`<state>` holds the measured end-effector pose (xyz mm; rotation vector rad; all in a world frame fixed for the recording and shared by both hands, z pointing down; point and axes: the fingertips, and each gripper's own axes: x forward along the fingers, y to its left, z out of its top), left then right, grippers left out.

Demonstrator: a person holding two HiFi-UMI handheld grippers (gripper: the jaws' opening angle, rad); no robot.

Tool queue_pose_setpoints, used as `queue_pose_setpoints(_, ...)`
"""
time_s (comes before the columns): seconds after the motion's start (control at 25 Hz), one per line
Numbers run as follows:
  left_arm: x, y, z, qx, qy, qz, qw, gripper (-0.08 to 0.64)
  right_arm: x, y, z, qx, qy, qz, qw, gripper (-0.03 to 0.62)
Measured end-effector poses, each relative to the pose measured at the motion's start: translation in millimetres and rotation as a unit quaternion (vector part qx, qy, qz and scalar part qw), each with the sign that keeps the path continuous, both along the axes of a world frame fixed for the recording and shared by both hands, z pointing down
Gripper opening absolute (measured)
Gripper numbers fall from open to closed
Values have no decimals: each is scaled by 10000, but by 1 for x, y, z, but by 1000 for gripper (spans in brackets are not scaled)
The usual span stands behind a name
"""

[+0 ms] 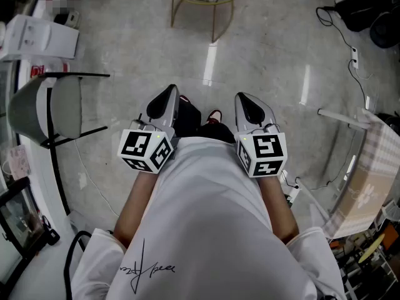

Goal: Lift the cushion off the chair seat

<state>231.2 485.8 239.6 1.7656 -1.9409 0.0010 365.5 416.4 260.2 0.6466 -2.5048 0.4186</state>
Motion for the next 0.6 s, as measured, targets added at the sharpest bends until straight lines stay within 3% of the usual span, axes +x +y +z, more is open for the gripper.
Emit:
queue_pose_setpoints(0.28,17,-7,-26,113,-216,-83,9997,-2,17,-10,-19,42,-109,-21,9999,5)
queue_pose_setpoints(0.6,0,-21,-31,34,-384,-151,9991,-2,-4,-29,-24,-116,-336,39,9994,5)
